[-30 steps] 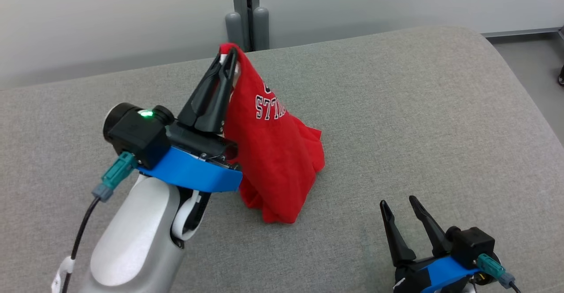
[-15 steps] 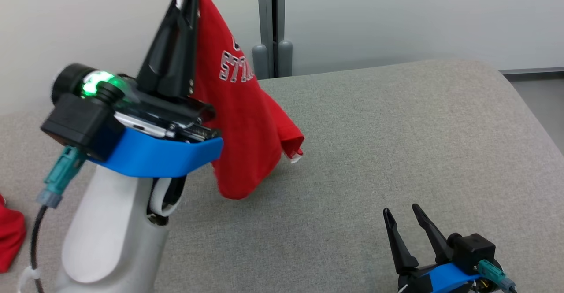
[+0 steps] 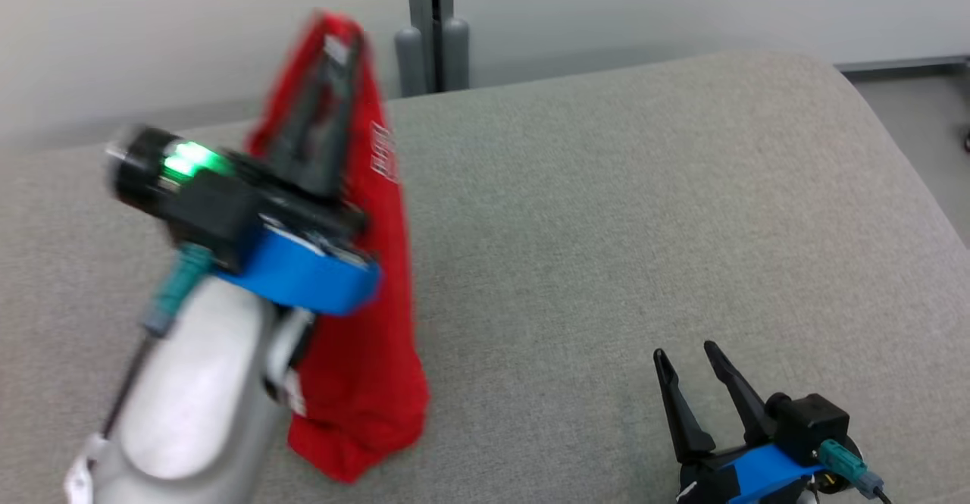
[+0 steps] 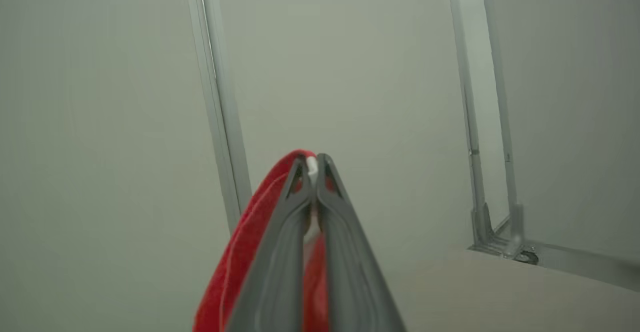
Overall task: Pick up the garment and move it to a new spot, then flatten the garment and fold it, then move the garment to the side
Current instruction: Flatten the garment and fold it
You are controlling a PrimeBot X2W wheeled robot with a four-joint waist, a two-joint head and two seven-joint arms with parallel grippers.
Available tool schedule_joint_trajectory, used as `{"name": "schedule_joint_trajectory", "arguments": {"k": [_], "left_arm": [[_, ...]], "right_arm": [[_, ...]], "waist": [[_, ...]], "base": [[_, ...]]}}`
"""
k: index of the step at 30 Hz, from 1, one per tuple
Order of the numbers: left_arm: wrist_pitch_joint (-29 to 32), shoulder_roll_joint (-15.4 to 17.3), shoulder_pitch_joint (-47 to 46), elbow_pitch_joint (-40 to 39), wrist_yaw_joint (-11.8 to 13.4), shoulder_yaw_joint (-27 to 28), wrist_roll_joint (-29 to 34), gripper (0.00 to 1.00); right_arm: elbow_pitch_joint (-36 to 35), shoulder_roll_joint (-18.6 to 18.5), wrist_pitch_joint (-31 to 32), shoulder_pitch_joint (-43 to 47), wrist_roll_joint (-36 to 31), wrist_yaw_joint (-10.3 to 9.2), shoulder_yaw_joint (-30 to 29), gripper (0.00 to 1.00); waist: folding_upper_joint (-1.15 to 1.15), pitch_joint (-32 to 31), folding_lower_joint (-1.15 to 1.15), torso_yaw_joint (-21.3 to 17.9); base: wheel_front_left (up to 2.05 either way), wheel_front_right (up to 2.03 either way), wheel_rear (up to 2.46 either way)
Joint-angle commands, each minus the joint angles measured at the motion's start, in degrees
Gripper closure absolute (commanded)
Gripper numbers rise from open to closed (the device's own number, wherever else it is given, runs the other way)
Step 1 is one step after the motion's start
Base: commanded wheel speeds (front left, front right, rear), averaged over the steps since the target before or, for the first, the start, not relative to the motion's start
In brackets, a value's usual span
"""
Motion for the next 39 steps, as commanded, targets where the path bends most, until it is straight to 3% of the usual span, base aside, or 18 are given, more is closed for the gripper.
{"name": "schedule_joint_trajectory", "arguments": {"k": [1,5,6,7,16,23,30,39], "left_arm": [[0.03,-0.17,2.02,1.92,0.07,-3.66,-0.41,1.00],[0.04,-1.11,4.30,6.70,0.08,-12.47,-1.68,1.00],[0.04,-1.27,4.94,8.72,0.08,-13.85,-2.27,0.82],[0.02,-1.54,4.88,9.78,0.08,-15.16,-2.88,0.00],[0.03,-1.89,6.37,12.35,0.08,-18.13,-6.94,0.00],[0.03,-1.94,10.94,15.21,0.08,-13.92,-9.65,0.00],[0.03,-2.33,15.61,19.47,0.07,-13.19,-11.03,0.00],[0.03,-3.40,17.64,25.66,0.07,-13.23,-13.37,0.00]], "right_arm": [[-0.40,-0.21,-0.01,-0.67,-0.25,0.01,0.01,0.00],[-0.81,-0.25,-0.02,-1.44,-0.53,0.01,0.22,0.00],[-0.86,-0.23,-0.02,-1.40,-0.56,0.01,0.43,0.00],[-0.84,-0.24,-0.02,-1.34,-0.62,0.01,0.41,0.00],[-0.71,-0.21,-0.01,0.02,-0.84,0.01,-0.65,0.00],[0.05,-0.22,-0.01,-0.35,-0.98,0.01,-0.44,0.00],[0.82,-0.24,-0.01,-0.79,-1.39,0.01,-0.85,0.00],[0.82,-0.24,-0.01,-1.20,-2.14,0.00,-0.37,0.00]], "waist": [[-0.01,1.00,-0.01,-0.60],[-0.01,2.55,-0.01,-2.55],[-0.01,2.72,-0.01,-3.10],[-0.01,2.81,-0.01,-3.43],[-0.01,1.65,-0.01,-1.97],[-0.01,-0.17,-0.01,2.37],[-0.01,-0.97,-0.01,5.42],[-0.01,-0.31,-0.01,5.28]], "base": [[0.00,0.00,0.00],[0.00,0.00,0.00],[0.00,0.00,0.00],[0.00,0.00,0.00],[0.00,0.00,0.00],[0.00,0.00,0.00],[0.00,0.00,0.00],[0.00,0.00,0.00]]}}
